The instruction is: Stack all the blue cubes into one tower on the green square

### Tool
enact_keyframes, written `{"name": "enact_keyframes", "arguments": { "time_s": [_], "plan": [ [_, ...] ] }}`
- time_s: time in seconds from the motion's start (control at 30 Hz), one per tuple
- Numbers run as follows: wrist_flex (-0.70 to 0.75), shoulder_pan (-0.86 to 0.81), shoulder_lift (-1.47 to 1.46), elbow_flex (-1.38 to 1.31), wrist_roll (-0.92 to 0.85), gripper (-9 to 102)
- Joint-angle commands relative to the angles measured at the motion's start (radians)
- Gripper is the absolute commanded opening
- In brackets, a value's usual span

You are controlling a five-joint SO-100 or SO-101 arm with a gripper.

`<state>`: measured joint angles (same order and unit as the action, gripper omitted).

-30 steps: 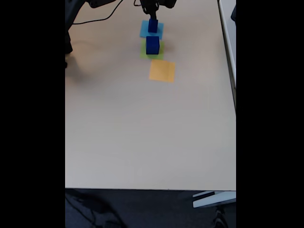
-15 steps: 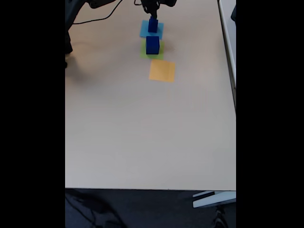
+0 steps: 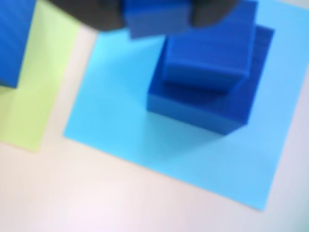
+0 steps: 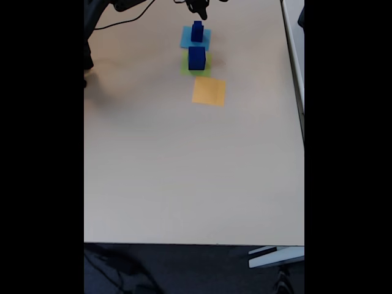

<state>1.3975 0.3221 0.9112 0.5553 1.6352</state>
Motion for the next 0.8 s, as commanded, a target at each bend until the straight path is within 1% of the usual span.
{"name": "enact_keyframes", "arguments": {
  "time_s": [0.0, 0.23, 0.5, 0.67, 0.77],
  "plan": [
    [-0.009, -0.032, 0.123, -0.069, -0.035, 0],
    [-0.014, -0.058, 0.143, -0.078, -0.074, 0],
    [-0.021, -0.104, 0.190, 0.035, -0.031, 0],
    [-0.117, -0.140, 0.244, 0.196, -0.041, 0],
    [-0.147, -0.147, 0.258, 0.258, -0.034, 0]
  ]
}}
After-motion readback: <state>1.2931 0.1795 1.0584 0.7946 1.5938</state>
